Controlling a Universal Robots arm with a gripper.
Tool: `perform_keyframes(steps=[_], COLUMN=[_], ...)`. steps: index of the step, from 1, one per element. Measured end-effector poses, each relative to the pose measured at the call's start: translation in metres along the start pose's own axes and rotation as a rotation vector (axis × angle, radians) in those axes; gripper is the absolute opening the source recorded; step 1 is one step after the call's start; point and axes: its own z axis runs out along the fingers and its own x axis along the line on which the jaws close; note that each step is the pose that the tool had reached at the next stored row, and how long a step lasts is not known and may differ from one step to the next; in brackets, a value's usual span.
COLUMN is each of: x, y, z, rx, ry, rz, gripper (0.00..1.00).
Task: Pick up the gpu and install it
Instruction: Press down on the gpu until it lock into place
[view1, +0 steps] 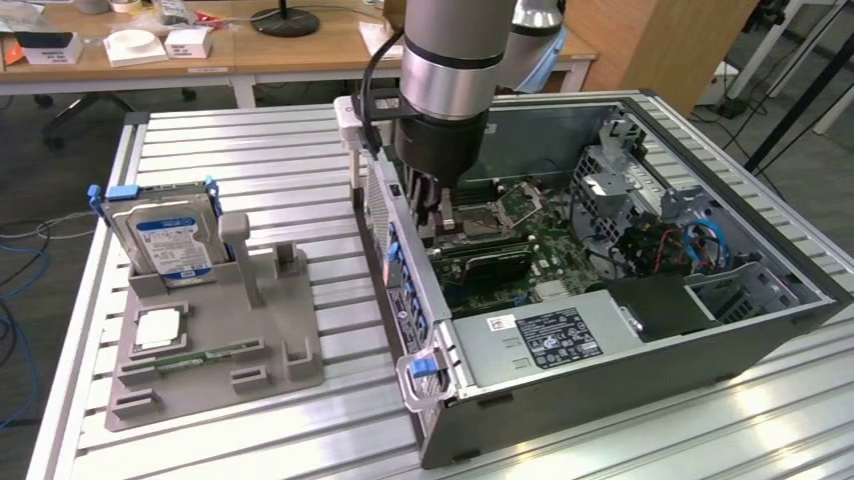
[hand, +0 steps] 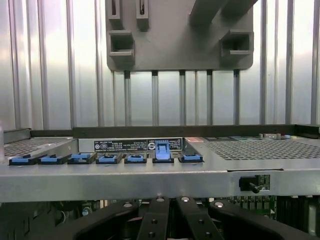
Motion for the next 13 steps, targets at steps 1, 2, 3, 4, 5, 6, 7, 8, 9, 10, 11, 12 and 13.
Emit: perform_keyframes(steps=[1, 2, 3, 4, 5, 6, 7, 8, 9, 10, 11, 12, 13], x=[0.0, 0.0, 0.0, 0.0001, 0.0002, 0.0003, 0.0003, 0.0003, -0.0002, -0.001, -0.0014, -0.0024, -0.0024], y=[-0.0001, -0.0003, -0.0003, -0.0004, -0.0003, -0.0004, -0.0004, -0.0005, -0.0008, -0.0013, -0.0014, -0.0017, -0.0016], z=[-0.0004, -0.0004, -0.0005, 0.0, 0.0009, 0.0021, 0.0036, 0.0047, 0.0051, 0.0051, 0.0048, -0.0016, -0.0039], rx=[0.0005, 0.0005, 0.0003, 0.0002, -0.0005, -0.0011, -0.0013, -0.0017, -0.0026, -0.0038, -0.0052, -0.0063, -0.0077], ry=[-0.0001, -0.0003, 0.0, 0.0003, 0.0015, 0.0025, 0.0031, 0.0042, 0.0067, 0.0097, 0.0123, 0.0083, 0.0101], rz=[0.0, -0.001, -0.001, -0.001, -0.001, -0.001, -0.001, -0.001, -0.001, -0.001, -0.001, 0.0, 0.0], gripper=[0.11, 0.11, 0.11, 0.11, 0.11, 0.11, 0.11, 0.11, 0.11, 0.11, 0.11, 0.11, 0.11])
